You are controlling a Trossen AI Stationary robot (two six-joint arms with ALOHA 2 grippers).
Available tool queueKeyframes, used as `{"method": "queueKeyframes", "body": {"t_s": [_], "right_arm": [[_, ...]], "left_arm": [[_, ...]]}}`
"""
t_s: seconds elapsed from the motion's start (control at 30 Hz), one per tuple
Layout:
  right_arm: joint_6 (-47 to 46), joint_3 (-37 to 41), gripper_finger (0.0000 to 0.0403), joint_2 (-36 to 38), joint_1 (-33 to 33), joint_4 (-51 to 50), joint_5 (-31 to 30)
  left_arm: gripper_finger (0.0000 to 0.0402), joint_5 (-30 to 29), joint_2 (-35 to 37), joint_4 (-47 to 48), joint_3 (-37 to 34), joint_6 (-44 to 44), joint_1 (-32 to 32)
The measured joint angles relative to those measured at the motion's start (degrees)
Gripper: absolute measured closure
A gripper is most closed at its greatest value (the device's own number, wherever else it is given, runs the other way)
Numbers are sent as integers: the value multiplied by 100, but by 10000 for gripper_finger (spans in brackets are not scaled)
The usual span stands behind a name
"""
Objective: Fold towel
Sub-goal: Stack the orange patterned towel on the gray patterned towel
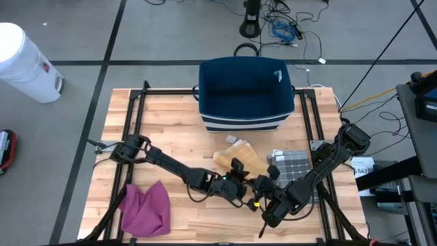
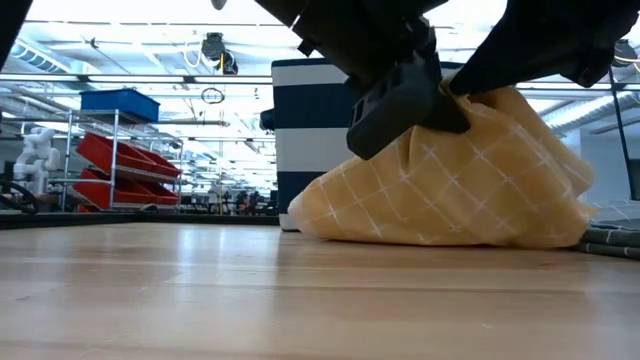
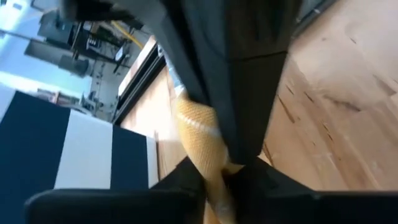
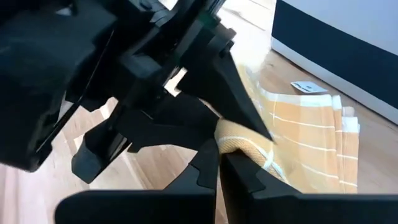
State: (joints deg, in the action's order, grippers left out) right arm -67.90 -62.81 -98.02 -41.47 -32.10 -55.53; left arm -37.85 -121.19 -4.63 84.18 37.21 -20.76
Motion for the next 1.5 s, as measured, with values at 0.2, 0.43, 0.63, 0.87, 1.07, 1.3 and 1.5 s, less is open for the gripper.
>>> {"method": "queueKeyframes", "body": {"t_s": [0.2, 0.43, 0.63, 0.87, 1.07, 1.3, 1.5], "right_arm": [[1063, -2, 375, 0, -123, 106, 388], [1685, -183, 262, 0, -529, -438, 621], [1350, -367, 159, 0, -645, -1490, 638], [1394, -360, 123, 0, -453, -2014, 497], [1926, -100, 122, 0, -199, -1185, 650], [2032, 296, 140, -2, -60, -700, 796], [1450, 802, 165, -4, -52, -813, 940]], "left_arm": [[391, -125, 0, 7, 0, 331, -104], [394, -280, 0, 168, 0, 424, -117], [394, -286, 0, 333, 0, 309, -113], [394, -82, 0, 387, 0, 226, -157], [394, -69, 45, 341, 0, 203, -165], [394, -126, 153, 322, 0, 173, -139], [394, -131, 379, 378, 2, 60, -176]]}}
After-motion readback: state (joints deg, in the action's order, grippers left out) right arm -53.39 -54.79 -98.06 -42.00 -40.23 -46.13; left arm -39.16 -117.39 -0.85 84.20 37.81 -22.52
